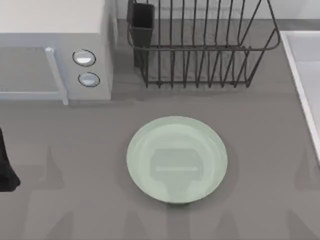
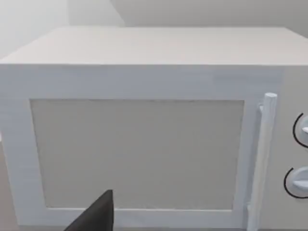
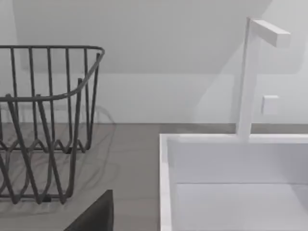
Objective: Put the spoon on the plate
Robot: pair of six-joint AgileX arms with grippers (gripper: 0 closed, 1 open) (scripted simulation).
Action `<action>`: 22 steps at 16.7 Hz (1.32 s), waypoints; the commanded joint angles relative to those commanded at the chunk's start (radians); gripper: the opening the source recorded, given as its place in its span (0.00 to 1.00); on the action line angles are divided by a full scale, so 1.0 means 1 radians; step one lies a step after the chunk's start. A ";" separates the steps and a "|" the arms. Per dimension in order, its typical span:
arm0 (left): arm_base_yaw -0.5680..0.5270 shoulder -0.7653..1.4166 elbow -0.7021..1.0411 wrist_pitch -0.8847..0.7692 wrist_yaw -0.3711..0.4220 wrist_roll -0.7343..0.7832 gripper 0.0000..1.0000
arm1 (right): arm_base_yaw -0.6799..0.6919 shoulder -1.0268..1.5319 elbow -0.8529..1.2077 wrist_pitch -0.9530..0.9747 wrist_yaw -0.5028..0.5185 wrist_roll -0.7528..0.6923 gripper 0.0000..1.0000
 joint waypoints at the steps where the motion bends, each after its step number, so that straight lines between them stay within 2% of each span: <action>1: 0.000 0.000 0.000 0.000 0.000 0.000 1.00 | 0.000 0.000 0.000 0.000 0.000 0.000 1.00; 4: 0.012 0.033 0.030 -0.029 0.000 0.017 1.00 | 0.000 0.000 0.000 0.000 0.000 0.000 1.00; 8: 0.069 0.223 0.179 -0.177 0.002 0.103 1.00 | 0.000 0.000 0.000 0.000 0.000 0.000 1.00; 17: 0.271 1.054 0.665 -0.707 0.005 0.390 1.00 | 0.000 0.000 0.000 0.000 0.000 0.000 1.00; 22: 0.366 1.389 0.895 -0.937 0.003 0.519 1.00 | 0.000 0.000 0.000 0.000 0.000 0.000 1.00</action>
